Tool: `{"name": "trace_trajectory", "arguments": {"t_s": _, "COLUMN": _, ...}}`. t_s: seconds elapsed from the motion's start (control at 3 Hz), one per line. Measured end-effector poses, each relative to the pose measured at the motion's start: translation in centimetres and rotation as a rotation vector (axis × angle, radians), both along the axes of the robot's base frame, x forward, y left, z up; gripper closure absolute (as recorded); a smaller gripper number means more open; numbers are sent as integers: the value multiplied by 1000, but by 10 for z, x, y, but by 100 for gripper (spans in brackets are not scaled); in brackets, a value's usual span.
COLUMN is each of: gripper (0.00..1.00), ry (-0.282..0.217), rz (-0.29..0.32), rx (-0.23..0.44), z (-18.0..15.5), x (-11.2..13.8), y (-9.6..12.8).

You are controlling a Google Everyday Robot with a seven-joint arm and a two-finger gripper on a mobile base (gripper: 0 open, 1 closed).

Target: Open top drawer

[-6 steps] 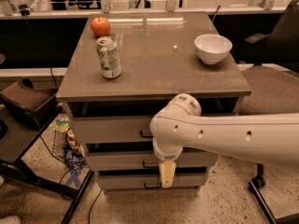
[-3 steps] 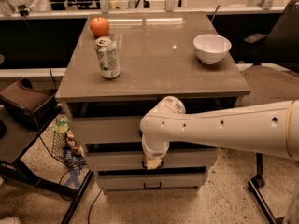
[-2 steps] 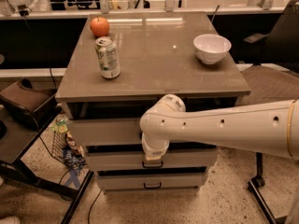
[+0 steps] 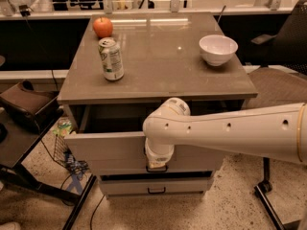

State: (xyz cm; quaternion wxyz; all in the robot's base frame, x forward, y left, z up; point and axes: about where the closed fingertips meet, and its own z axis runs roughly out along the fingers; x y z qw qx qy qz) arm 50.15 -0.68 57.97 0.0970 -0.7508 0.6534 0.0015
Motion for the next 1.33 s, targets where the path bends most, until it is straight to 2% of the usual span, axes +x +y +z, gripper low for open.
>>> {"name": "trace_trajectory", "arguments": {"t_s": 0.33, "gripper": 100, "ry": 0, "rz": 0, "rx": 0, "z": 2, "x": 0, "y": 0}}
{"name": "trace_trajectory", "arguments": {"t_s": 1.33, "gripper": 100, "ry": -31, "rz": -51, "rx": -9, "z": 25, "x": -22, "y": -24}}
